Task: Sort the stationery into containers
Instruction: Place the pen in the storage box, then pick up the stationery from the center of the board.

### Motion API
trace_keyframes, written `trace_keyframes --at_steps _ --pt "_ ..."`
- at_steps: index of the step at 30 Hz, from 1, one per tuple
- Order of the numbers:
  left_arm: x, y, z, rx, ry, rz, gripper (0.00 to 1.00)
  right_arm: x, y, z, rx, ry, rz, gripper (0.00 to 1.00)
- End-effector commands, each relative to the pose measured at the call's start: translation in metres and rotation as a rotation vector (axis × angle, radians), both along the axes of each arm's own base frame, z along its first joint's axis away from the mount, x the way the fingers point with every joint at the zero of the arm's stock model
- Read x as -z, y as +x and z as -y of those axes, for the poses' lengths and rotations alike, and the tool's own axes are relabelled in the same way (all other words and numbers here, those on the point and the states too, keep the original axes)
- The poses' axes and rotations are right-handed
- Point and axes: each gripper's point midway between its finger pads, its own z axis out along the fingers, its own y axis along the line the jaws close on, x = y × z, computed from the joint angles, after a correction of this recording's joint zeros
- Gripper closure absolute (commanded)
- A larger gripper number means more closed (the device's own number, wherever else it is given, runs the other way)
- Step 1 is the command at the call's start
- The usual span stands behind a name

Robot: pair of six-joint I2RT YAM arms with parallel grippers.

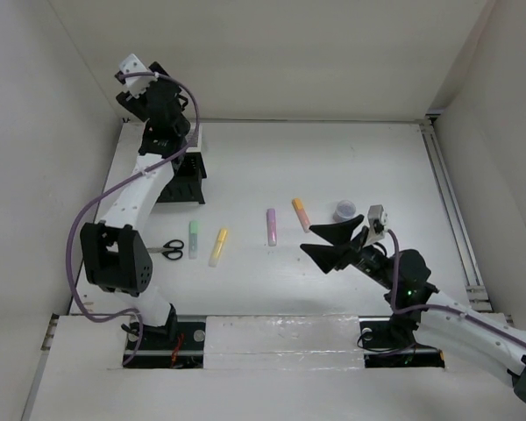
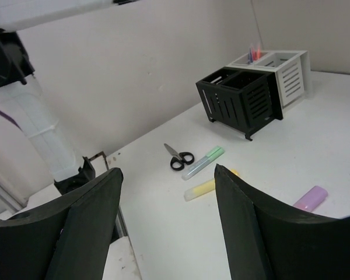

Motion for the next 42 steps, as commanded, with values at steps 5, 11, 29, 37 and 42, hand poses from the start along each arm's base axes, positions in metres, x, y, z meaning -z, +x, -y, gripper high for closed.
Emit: trace_keyframes --at_steps 5,11,29,37,42 --pt "-0.075 -0.044 -0.007 -0.047 -0.024 0.052 0.18 -0.025 0.026 0.007 0.151 -0.078 0.030 0.26" --pt "-0.075 -0.086 0.007 0.057 -0.195 -0.094 0.00 -0.028 0.076 0.011 0.317 -0.327 -0.071 0.02" --pt "0.152 -0.188 0.109 0.653 -0.377 -0.530 0.00 -0.200 0.027 0.082 0.400 -0.177 -0.064 0.00" --pt "0.183 -0.217 0.247 0.842 -0.184 -0.693 0.00 -0.154 0.062 0.113 0.657 -0.395 -0.126 0.00" --pt "0.190 -0.197 0.339 0.991 -0.018 -0.712 0.00 -0.147 0.055 0.139 0.737 -0.393 -0.160 0.00"
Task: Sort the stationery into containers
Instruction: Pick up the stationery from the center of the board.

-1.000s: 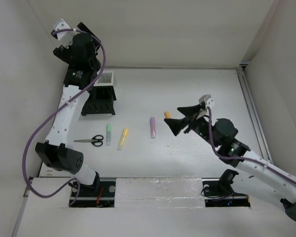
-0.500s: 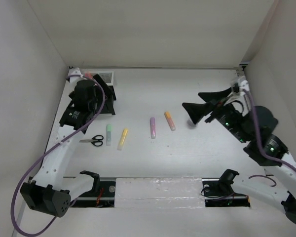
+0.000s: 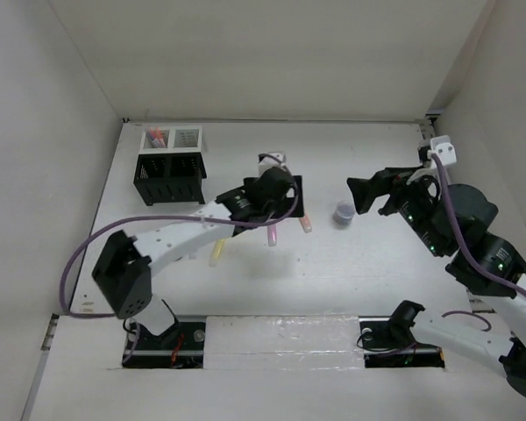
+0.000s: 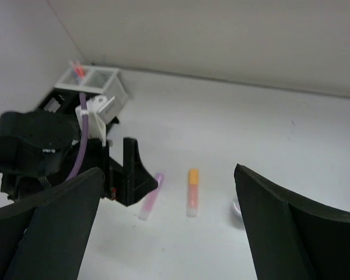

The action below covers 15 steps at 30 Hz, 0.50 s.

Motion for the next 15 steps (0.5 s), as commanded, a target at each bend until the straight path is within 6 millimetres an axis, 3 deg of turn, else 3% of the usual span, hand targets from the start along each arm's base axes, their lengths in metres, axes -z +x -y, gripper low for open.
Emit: trace_keyframes --at_steps 1,3,4,6,7,8,9,10,11,12,13,14,15 --pt "-0.029 0.030 0.045 0.061 -0.025 0.115 0.00 0.005 -0.004 0.036 0.134 -0.018 -0.015 0.00" --pt "-0.022 0.039 0.066 0.153 -0.004 0.142 0.00 0.005 -0.010 0.059 0.218 -0.017 -0.023 0.00" --pt "-0.012 0.042 0.088 0.208 -0.013 0.153 0.00 0.003 -0.011 0.065 0.243 -0.006 -0.027 0.00" --pt "-0.020 0.046 0.116 0.289 -0.008 0.225 0.00 0.005 -0.015 0.079 0.293 -0.007 -0.037 0.00" --pt "-0.007 0.049 0.132 0.325 -0.004 0.228 0.00 0.005 -0.018 0.081 0.294 0.003 -0.039 0.00" --pt "-0.019 0.053 0.149 0.358 -0.038 0.250 0.00 0.003 -0.020 0.086 0.306 0.013 -0.031 0.00" --pt "-0.019 0.059 0.157 0.357 -0.044 0.255 0.00 0.005 -0.020 0.086 0.306 0.006 -0.036 0.00" --pt "0.005 0.064 0.166 0.375 -0.009 0.224 0.00 0.001 -0.025 0.091 0.306 0.033 -0.025 0.00" --pt "0.010 0.066 0.172 0.395 0.002 0.218 0.00 0.003 -0.026 0.091 0.306 0.025 -0.031 0.00" --pt "-0.003 0.072 0.184 0.401 -0.025 0.237 0.00 0.001 -0.029 0.094 0.306 0.036 -0.023 0.00" --pt "-0.001 0.074 0.191 0.421 -0.027 0.239 0.00 -0.002 -0.033 0.099 0.305 0.044 -0.017 0.00" --pt "0.021 0.075 0.195 0.432 0.001 0.200 0.00 -0.002 -0.033 0.099 0.305 0.045 -0.017 0.00" --pt "0.011 0.079 0.205 0.441 -0.019 0.212 0.00 0.001 -0.033 0.099 0.306 0.036 -0.023 0.00"
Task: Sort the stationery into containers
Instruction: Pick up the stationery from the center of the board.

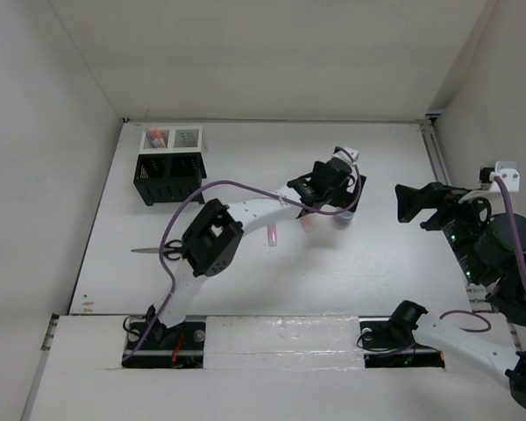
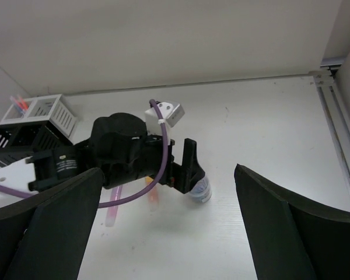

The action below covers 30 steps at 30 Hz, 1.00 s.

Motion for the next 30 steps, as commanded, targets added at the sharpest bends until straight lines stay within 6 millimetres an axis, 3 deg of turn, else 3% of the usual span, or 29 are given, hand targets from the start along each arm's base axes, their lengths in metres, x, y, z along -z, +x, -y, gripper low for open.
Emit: trace_keyframes --at_steps 1,2,4,12,21,23,24,30 --pt "-0.034 0.007 0.029 0.077 -0.055 0.053 0.00 -0.006 -0.006 0.015 0.047 0.009 0.002 0.00" --pt "-0.019 0.010 0.030 0.062 -0.023 0.042 0.00 -0.008 -0.008 0.017 0.047 0.016 0.008 0.00" --pt "-0.008 0.011 0.030 0.062 -0.004 0.028 0.00 -0.004 -0.007 0.014 0.035 0.010 0.002 0.00" --pt "0.030 -0.012 0.045 0.117 0.005 -0.037 0.07 0.000 -0.007 0.011 0.015 -0.008 0.003 0.00" --pt "0.049 -0.017 0.035 0.097 0.031 -0.066 0.16 0.002 -0.007 0.005 -0.012 0.006 0.015 0.00" --pt "0.058 -0.019 0.033 0.090 0.040 -0.083 0.19 0.005 -0.006 0.003 -0.021 0.000 0.009 0.00" --pt "0.060 -0.019 0.033 0.090 0.039 -0.082 0.25 0.005 -0.006 0.003 -0.021 0.000 0.009 0.00" --pt "0.060 -0.015 0.032 0.073 0.036 -0.064 0.32 0.002 -0.009 0.004 -0.030 0.021 0.029 0.00"
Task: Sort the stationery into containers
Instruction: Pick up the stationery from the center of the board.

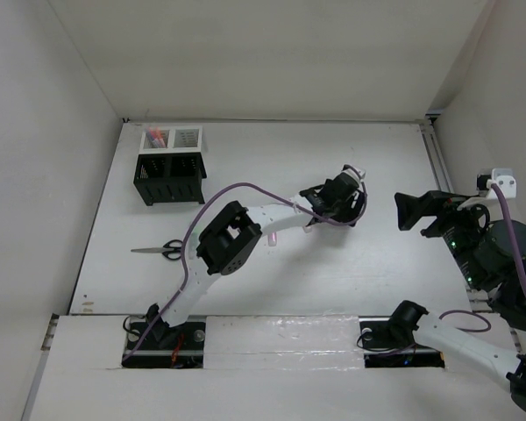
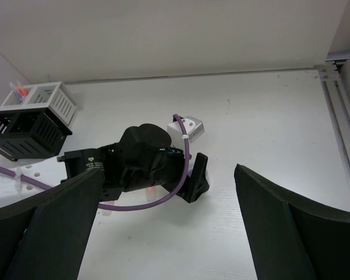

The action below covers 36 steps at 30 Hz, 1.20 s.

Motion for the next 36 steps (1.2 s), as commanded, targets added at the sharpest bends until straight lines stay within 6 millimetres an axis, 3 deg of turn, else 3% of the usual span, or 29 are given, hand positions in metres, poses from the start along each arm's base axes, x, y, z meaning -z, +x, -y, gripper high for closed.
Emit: trace_keyframes --at_steps 1,17,20,23,27,28,30,31,36 --pt "-0.008 0.007 0.006 -0.016 -0.035 0.028 0.32 -0.013 -0.001 0.000 -0.009 0.039 0.047 0.00" --pt "-0.004 0.016 0.010 -0.032 -0.016 0.046 0.31 -0.011 -0.002 -0.003 -0.028 0.033 0.062 0.00" --pt "-0.004 0.016 0.010 -0.032 -0.016 0.046 0.44 -0.011 -0.002 -0.004 -0.037 0.033 0.062 0.00" --pt "-0.004 0.019 0.008 -0.039 -0.004 0.062 0.44 -0.010 -0.001 -0.007 -0.046 0.033 0.062 0.00" --pt "-0.013 0.023 0.011 -0.046 -0.017 0.077 0.67 -0.008 0.000 -0.008 -0.046 0.024 0.063 0.00" --pt "-0.011 0.021 0.009 -0.046 -0.007 0.071 0.83 -0.008 0.000 -0.008 -0.046 0.024 0.063 0.00" --pt "-0.018 0.027 0.003 -0.079 0.005 0.096 1.00 -0.008 0.000 -0.008 -0.046 0.024 0.063 0.00" --pt "-0.016 0.028 0.000 -0.091 0.020 0.100 1.00 -0.008 0.000 -0.008 -0.046 0.024 0.063 0.00" --pt "-0.063 0.034 -0.013 -0.125 0.030 0.162 1.00 -0.010 0.000 -0.008 -0.046 0.031 0.070 0.00"
